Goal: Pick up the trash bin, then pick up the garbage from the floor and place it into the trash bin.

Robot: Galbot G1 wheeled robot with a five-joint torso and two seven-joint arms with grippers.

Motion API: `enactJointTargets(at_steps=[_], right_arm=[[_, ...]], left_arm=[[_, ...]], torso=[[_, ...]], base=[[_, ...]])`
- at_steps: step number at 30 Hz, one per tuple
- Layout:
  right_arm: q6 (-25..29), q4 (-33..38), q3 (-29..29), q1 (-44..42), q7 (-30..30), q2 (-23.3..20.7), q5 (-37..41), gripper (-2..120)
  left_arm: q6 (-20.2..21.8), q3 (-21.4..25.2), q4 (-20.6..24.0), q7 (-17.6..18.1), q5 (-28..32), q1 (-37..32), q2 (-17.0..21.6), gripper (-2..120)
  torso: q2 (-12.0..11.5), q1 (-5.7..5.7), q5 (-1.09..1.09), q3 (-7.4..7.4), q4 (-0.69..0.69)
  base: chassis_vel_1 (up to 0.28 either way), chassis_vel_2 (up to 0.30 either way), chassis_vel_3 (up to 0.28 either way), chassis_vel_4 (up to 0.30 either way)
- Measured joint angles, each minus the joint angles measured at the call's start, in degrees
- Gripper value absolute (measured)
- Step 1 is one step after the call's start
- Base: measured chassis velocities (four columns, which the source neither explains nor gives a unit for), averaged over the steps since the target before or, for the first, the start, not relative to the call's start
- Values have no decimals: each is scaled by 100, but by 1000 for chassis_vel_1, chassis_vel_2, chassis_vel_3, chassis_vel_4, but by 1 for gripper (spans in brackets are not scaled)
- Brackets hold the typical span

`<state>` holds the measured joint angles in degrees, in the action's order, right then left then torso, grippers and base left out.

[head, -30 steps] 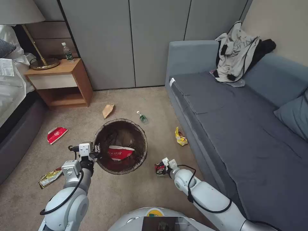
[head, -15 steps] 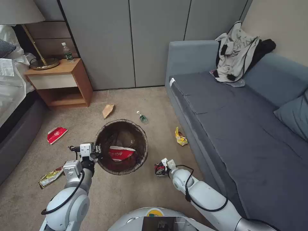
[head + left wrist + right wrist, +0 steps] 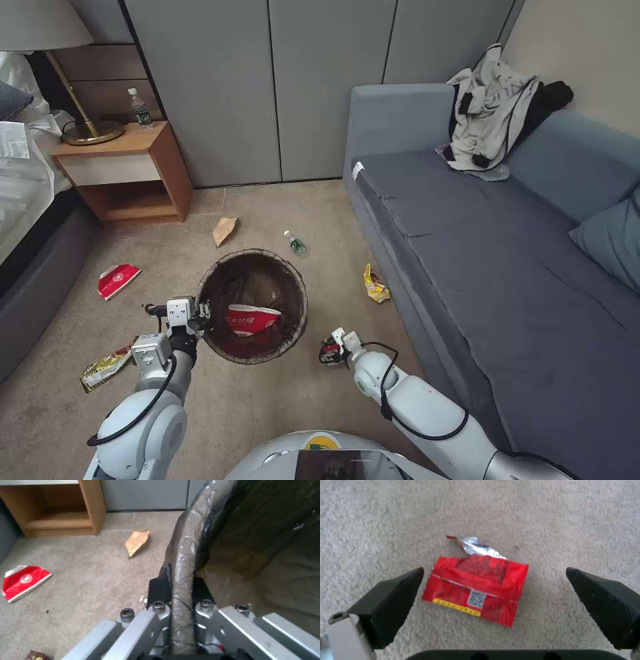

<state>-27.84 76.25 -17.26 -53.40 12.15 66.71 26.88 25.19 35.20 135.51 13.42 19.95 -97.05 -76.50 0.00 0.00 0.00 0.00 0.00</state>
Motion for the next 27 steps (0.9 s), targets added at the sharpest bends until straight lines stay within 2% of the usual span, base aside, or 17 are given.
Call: enactJointTargets(at_steps=[27], right_arm=[[-11,-367,-160,122,67,216,-156,100]], left_arm=[[-55,0,-145,-25,-13,39,-15,0]], torso=[[0,0,0,0,0]], base=[[0,0,0,0]])
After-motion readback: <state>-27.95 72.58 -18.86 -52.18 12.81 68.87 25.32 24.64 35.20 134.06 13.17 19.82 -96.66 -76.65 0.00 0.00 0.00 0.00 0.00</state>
